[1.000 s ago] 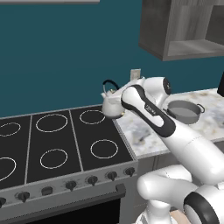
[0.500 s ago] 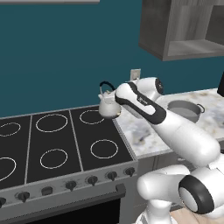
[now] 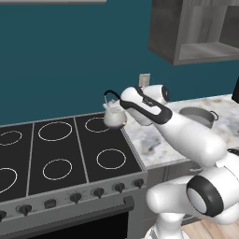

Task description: Pick the kettle from the cabinet and place it on a stove burner. Then pick the pot from the counter and place it on another stove burner. Finally, turn both burners on.

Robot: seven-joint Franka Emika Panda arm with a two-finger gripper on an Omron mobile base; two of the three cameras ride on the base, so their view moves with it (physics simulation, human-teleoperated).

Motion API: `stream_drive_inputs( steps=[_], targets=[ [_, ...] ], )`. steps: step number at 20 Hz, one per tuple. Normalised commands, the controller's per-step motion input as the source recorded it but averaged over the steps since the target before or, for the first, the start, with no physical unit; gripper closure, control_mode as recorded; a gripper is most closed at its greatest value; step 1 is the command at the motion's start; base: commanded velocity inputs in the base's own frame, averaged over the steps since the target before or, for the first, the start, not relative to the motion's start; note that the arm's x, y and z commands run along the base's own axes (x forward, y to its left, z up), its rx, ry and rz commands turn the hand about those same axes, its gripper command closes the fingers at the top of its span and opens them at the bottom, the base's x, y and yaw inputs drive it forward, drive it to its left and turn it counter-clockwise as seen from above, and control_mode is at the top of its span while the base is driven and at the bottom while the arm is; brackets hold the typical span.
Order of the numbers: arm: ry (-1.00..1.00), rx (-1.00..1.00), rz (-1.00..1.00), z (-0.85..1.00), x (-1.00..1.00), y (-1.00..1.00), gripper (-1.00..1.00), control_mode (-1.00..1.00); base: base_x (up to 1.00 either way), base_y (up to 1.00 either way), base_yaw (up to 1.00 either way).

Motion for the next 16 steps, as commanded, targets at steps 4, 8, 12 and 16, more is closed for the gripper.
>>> stream_drive_inputs(
  steps=[4,8,12,16],
  targets=[
    [0.00,0.00,0.02,-0.23,0.14,0.00,1.00,-1.00,0.00,0.00,0.00],
    [0.00,0.00,0.01,-0.22,0.18,0.00,1.00,-1.00,0.00,0.00,0.00],
    [0.00,0.00,0.01,-0.22,0.17,0.00,1.00,-1.00,0.00,0.00,0.00],
    [0.00,0.00,0.01,-0.22,0.20,0.00,1.00,-1.00,0.00,0.00,0.00]
  ],
)
